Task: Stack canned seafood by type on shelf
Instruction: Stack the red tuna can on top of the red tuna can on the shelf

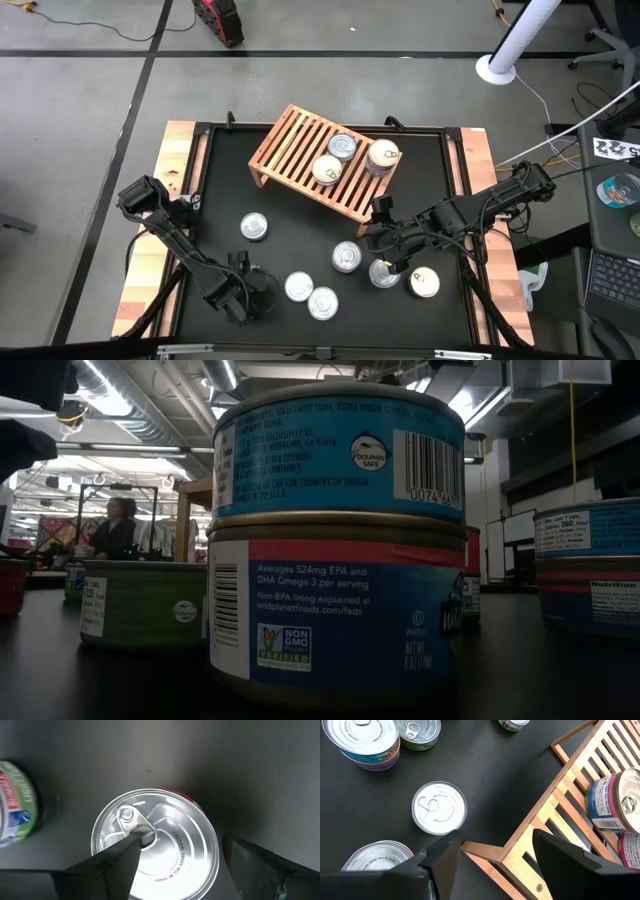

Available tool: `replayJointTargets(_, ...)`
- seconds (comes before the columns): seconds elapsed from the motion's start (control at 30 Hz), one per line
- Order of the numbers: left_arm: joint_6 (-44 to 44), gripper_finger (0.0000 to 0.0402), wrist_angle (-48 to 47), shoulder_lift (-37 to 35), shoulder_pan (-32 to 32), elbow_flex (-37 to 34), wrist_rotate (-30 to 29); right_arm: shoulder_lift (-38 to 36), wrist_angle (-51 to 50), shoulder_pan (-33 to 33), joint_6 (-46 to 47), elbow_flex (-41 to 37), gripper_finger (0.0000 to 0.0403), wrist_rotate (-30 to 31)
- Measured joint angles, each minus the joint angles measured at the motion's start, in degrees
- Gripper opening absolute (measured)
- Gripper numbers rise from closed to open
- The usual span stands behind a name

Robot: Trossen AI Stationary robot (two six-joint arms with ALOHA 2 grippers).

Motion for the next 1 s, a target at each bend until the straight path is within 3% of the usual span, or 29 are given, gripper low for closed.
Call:
replayJointTargets(0.33, -1.7, 0.0274, -9.8, 0.3, 0.6, -0.1, -7.9, 0.0, 0.0, 0.0, 0.0, 0.0, 0.0246, 0.0)
replayJointTargets(1.0, -4.9, 0.0274, -3.6, 0.3, 0.6, -0.1, -3.5, 0.0, 0.0, 0.0, 0.0, 0.0, 0.0246, 0.0)
